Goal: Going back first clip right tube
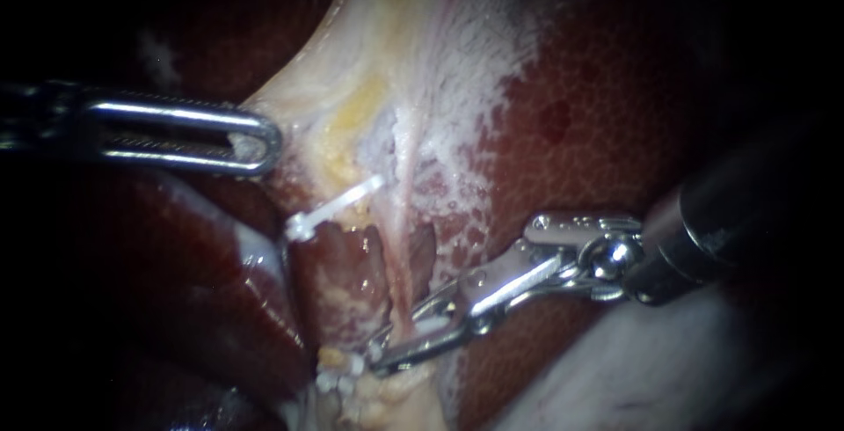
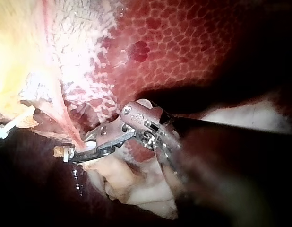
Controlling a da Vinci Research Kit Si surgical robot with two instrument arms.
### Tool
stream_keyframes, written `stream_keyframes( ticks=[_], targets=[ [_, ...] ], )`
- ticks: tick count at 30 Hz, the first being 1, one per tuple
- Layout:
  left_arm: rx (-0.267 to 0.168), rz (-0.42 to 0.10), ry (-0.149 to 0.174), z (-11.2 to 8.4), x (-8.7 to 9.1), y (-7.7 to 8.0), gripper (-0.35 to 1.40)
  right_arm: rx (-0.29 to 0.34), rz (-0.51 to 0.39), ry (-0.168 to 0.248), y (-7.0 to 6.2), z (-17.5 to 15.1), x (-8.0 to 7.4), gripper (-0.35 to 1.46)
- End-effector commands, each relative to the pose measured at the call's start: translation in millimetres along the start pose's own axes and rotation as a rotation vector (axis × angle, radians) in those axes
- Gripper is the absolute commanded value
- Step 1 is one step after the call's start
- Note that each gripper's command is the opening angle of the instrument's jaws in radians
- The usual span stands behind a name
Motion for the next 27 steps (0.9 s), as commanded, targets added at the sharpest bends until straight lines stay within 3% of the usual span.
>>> stream_keyframes(
  ticks=[1,12,17,20,27],
  targets=[
    [0.0,0.0,0.0,0.0,0.0,0.0,-0.35,0.0,0.0,0.0,0.0,0.0,0.0,-0.35],
    [0.0,0.0,0.0,0.0,0.0,0.0,-0.35,0.0,0.006,0.001,0.0,-0.1,0.0,-0.35],
    [0.0,0.0,0.0,0.0,0.0,0.0,-0.35,-0.016,0.006,0.013,0.3,-0.1,0.1,0.0],
    [0.0,0.0,0.0,0.0,0.0,0.0,-0.35,-0.035,-0.047,0.021,0.5,-0.3,0.1,0.18],
    [0.0,0.0,0.0,0.0,0.0,0.0,-0.35,-0.044,-0.118,0.019,0.6,-0.2,0.2,0.39]
  ],
)
